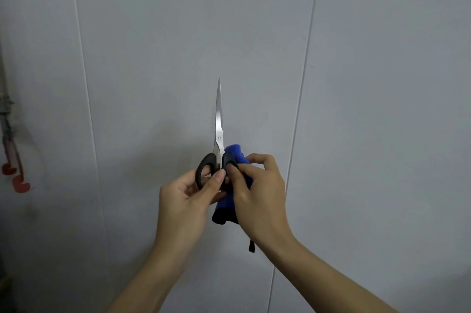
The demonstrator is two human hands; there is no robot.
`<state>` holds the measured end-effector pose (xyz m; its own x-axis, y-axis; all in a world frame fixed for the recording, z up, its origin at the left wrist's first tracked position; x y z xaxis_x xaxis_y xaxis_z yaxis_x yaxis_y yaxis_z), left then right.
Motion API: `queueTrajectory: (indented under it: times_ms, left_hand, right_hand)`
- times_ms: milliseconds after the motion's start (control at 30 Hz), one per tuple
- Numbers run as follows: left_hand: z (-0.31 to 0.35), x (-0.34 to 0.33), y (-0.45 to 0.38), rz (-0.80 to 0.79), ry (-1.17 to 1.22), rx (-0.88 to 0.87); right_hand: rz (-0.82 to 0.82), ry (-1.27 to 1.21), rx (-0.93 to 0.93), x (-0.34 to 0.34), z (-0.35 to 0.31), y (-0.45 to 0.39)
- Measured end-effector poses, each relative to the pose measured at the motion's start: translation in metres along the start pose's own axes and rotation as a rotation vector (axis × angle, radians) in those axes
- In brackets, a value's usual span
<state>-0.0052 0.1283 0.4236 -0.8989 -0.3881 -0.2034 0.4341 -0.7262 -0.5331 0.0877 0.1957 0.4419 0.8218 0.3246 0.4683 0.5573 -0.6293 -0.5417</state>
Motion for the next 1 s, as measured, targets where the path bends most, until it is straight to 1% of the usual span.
queueTrajectory:
  times_ms: [100, 200, 267, 333, 400, 500, 567, 633, 667, 733, 833, 867, 933, 967, 1000]
  left_hand:
    - [0.0, 0.002, -0.001, 0.045, 0.046, 0.008]
    - [0.002, 0.004, -0.002, 0.08, 0.142, 0.022]
    - [0.003, 0.008, -0.002, 0.102, 0.169, 0.029]
    - [0.003, 0.011, -0.001, 0.104, 0.181, 0.044]
    - [0.003, 0.014, 0.001, 0.097, 0.192, 0.064]
    - [0.004, 0.014, 0.002, 0.079, 0.206, 0.086]
    - [0.003, 0.015, 0.001, 0.071, 0.222, 0.104]
    - [0.001, 0.014, 0.001, 0.059, 0.239, 0.143]
    - [0.0, 0.014, 0.001, 0.044, 0.25, 0.166]
    - [0.0, 0.011, 0.002, 0.001, 0.266, 0.209]
    - [-0.001, 0.007, 0.006, -0.048, 0.266, 0.268]
    - [-0.002, 0.006, 0.008, -0.061, 0.256, 0.284]
    - [-0.001, 0.003, 0.01, -0.082, 0.254, 0.306]
    - [0.0, 0.001, 0.011, -0.095, 0.26, 0.309]
    - [0.002, -0.001, 0.012, -0.111, 0.267, 0.305]
  right_hand:
    - [-0.098, -0.1, -0.047, -0.002, 0.0, 0.002]
    - [-0.159, -0.307, -0.095, -0.003, 0.001, 0.005]
    - [-0.15, -0.342, -0.062, 0.002, 0.001, 0.006]
    - [-0.131, -0.311, 0.018, 0.011, -0.003, 0.005]
    - [-0.135, -0.357, 0.074, 0.023, -0.007, 0.004]
    - [-0.156, -0.559, 0.038, 0.041, -0.008, -0.002]
    - [-0.183, -0.592, -0.003, 0.051, -0.009, -0.007]
    - [-0.195, -0.452, -0.031, 0.059, -0.01, -0.011]
    - [-0.173, -0.36, -0.033, 0.063, -0.011, -0.014]
    - [-0.099, -0.184, 0.007, 0.072, -0.014, -0.021]
    - [0.059, 0.116, 0.138, 0.084, -0.023, -0.033]
    - [0.13, 0.26, 0.211, 0.086, -0.026, -0.035]
    - [0.231, 0.59, 0.437, 0.081, -0.03, -0.034]
    - [0.239, 0.728, 0.547, 0.073, -0.029, -0.03]
    - [0.212, 0.83, 0.63, 0.064, -0.027, -0.027]
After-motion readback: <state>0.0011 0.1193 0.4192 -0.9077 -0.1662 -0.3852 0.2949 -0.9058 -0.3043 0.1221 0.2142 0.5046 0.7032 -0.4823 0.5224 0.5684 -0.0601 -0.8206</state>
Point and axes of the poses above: each hand's wrist, its own y-axis away from the middle knuckle, its own x-axis out of the back of the hand, z = x × y, the point moved 3 cm from there along -y, towards the middle knuckle, and after that the axes turned 14 degrees about -z, right-handed, at the moved point
